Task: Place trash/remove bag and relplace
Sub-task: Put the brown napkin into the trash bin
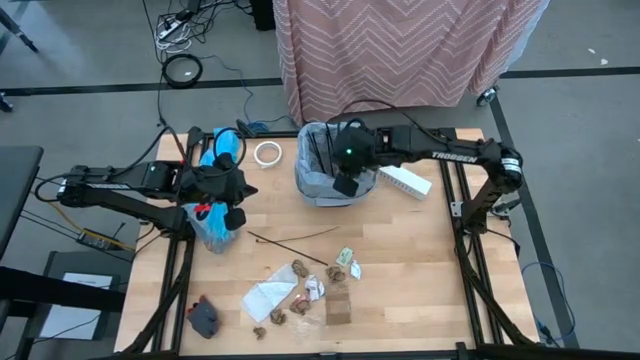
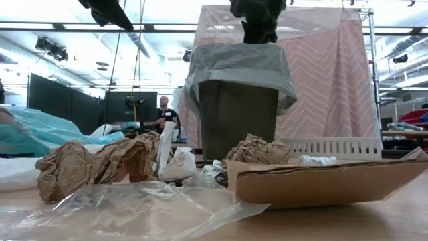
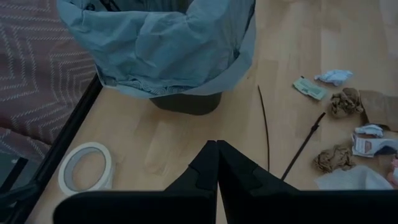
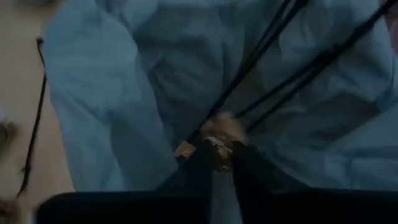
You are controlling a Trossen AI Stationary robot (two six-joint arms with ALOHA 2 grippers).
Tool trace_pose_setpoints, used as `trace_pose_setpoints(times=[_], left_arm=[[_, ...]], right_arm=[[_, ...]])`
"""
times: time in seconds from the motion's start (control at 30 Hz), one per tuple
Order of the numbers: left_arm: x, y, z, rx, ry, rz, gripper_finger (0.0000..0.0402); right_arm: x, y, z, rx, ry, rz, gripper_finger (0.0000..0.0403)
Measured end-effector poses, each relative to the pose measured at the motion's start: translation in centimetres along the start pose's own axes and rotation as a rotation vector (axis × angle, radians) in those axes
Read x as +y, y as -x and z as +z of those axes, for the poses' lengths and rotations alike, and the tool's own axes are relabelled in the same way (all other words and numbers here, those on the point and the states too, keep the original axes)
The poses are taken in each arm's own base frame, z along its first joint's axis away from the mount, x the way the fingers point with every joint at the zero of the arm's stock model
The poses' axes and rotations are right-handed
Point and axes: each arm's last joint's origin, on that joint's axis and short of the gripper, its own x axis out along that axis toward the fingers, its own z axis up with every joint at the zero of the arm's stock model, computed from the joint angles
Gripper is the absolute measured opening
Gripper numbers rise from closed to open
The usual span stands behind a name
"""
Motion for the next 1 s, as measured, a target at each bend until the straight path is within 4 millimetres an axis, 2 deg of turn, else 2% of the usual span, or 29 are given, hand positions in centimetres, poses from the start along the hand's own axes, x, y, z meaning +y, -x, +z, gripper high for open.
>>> trace_pose_setpoints(times=[0.17, 0.27, 0.37, 0.43, 0.5, 0.6, 0.73, 0.87, 1.0], left_arm=[[0.0, 0.0, 0.0, -0.001, 0.0, 0.0, 0.0015], [0.0, 0.0, 0.0, 0.0, 0.001, 0.001, 0.0015], [0.0, 0.0, 0.0, -0.002, 0.001, 0.001, 0.0015], [0.0, 0.0, 0.1, -0.006, 0.004, 0.002, 0.0015], [-0.1, -0.1, 0.1, -0.015, 0.009, 0.001, 0.0015], [-0.2, -0.6, 0.1, -0.044, 0.019, 0.003, 0.0015], [-0.4, -1.2, -0.1, -0.061, 0.034, 0.001, 0.0015], [-0.5, -1.9, -0.6, -0.061, 0.057, 0.001, 0.0015], [-0.6, -2.0, -0.8, -0.047, 0.047, -0.014, 0.0015]], right_arm=[[-0.1, 2.0, -0.9, 0.025, 0.002, 0.022, 0.0158], [1.4, 3.5, -1.6, 0.031, 0.047, 0.092, 0.0196], [3.8, 5.9, -2.5, 0.018, 0.081, 0.253, 0.0199], [6.1, 7.4, -3.4, 0.025, 0.103, 0.343, 0.0188], [8.8, 8.0, -4.7, 0.047, 0.153, 0.385, 0.0177], [12.6, 6.8, -7.5, 0.093, 0.247, 0.344, 0.0169], [15.8, 3.0, -10.8, 0.115, 0.259, 0.276, 0.0169], [17.7, -0.8, -12.1, 0.056, 0.147, 0.357, 0.0172], [19.3, -3.7, -12.2, 0.003, 0.068, 0.412, 0.0173]])
